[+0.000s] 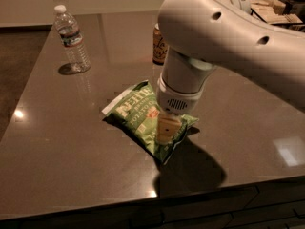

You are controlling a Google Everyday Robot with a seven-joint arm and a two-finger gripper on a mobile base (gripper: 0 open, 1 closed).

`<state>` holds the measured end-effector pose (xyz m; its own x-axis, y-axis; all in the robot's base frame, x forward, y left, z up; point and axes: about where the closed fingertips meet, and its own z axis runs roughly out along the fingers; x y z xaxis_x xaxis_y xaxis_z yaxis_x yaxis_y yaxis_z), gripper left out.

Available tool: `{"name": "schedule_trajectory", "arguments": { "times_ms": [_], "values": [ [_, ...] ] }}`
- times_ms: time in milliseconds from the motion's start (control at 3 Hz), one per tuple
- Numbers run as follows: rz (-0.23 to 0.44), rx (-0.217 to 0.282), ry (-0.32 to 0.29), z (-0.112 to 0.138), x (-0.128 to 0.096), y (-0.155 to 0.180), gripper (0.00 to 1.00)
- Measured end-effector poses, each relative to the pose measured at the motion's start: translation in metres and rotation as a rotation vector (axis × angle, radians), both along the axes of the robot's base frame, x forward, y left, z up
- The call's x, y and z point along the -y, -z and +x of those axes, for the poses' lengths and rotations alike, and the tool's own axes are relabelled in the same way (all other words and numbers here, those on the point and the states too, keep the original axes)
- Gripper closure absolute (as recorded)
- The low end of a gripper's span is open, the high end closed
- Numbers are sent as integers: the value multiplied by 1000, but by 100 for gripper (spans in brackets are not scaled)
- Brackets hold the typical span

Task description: Move green jalapeno chip bag near water bottle

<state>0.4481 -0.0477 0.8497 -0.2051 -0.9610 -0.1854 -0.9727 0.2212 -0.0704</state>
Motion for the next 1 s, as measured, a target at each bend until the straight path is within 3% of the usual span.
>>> {"name": "schedule_trajectory", "arguments": {
  "times_ms": [667,1000],
  "values": [
    [17,23,13,32,-16,-41,88],
    [32,31,-10,59,-35,-61,100]
  ]
}}
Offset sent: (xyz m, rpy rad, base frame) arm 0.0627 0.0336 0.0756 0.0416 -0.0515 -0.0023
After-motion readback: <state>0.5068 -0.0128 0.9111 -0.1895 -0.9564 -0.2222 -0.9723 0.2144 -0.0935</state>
